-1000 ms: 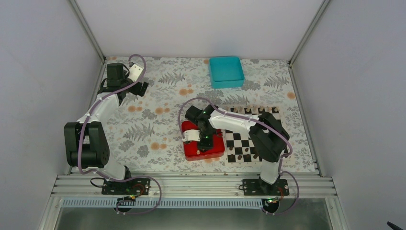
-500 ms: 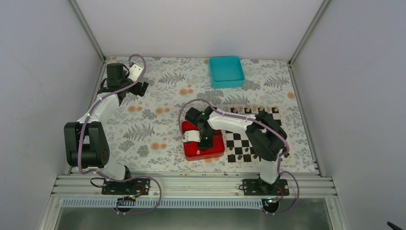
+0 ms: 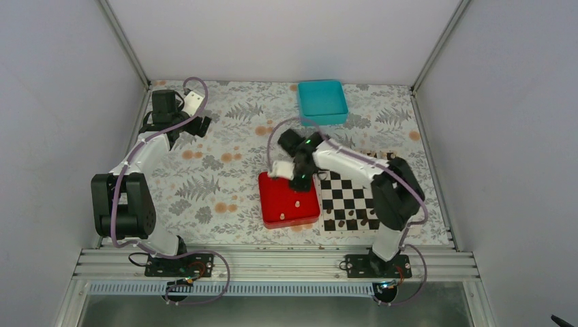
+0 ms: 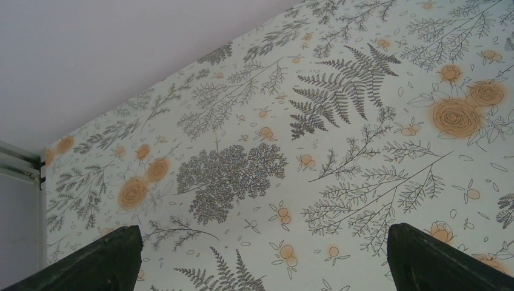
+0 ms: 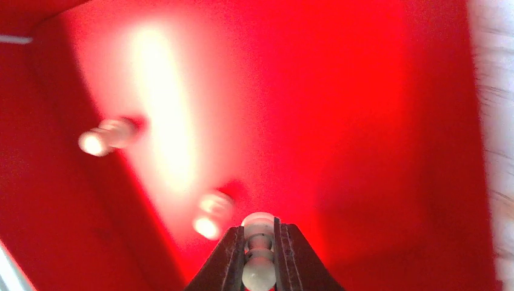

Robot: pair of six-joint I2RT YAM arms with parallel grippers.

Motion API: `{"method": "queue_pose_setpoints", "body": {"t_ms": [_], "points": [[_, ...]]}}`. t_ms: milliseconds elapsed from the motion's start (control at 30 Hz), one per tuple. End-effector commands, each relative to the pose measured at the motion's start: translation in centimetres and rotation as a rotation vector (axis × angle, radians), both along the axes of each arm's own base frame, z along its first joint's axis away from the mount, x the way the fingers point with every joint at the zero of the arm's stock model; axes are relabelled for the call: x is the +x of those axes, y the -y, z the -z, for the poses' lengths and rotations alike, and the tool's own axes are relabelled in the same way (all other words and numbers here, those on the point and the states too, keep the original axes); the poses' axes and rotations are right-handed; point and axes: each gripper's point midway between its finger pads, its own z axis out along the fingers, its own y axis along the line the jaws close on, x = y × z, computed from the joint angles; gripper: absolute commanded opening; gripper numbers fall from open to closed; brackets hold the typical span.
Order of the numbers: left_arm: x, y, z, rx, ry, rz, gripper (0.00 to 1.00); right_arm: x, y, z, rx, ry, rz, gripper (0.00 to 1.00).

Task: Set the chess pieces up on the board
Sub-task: Pick up the chess piece from the storage box, then place the chess piece on the chessboard.

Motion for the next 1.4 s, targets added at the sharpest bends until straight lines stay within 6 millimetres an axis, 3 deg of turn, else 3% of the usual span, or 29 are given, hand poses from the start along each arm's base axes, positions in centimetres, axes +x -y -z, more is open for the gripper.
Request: {"method": "queue_pose_setpoints", "body": {"t_ms": [0, 100, 300, 467, 600, 933, 1367], "points": [[0.3, -0.1, -0.4, -0.005, 0.011, 0.005, 1.0, 6.0, 4.1, -6.0, 0.071, 0.127, 0.152, 0.07], [0.3, 0.0, -0.3, -0.005, 0.011, 0.006, 1.0, 8.8, 8.2, -7.5, 0.08, 0.167, 0.249, 0.07], [0.3, 0.0, -0.4, -0.009, 0.013, 0.008, 1.0, 12.7, 17.4, -7.6, 0.062, 0.181, 0.446, 0.08], [0.3, 0.0, -0.5, -0.006, 0.016, 0.007, 1.0, 13.8, 24.5, -7.2, 0.051, 0.181, 0.592, 0.09], [0.3, 0.0, -0.4, -0.007, 0.015, 0.008, 1.0, 13.6, 28.2, -5.4, 0.041, 0.144, 0.668, 0.09], [0.3, 0.0, -0.3, -0.006, 0.013, 0.006, 1.0, 13.3, 29.7, -0.2, 0.043, 0.045, 0.716, 0.1], [0.3, -0.1, -0.4, -0.004, 0.013, 0.004, 1.0, 14.3, 31.0, 3.5, 0.022, 0.019, 0.749, 0.1]]}}
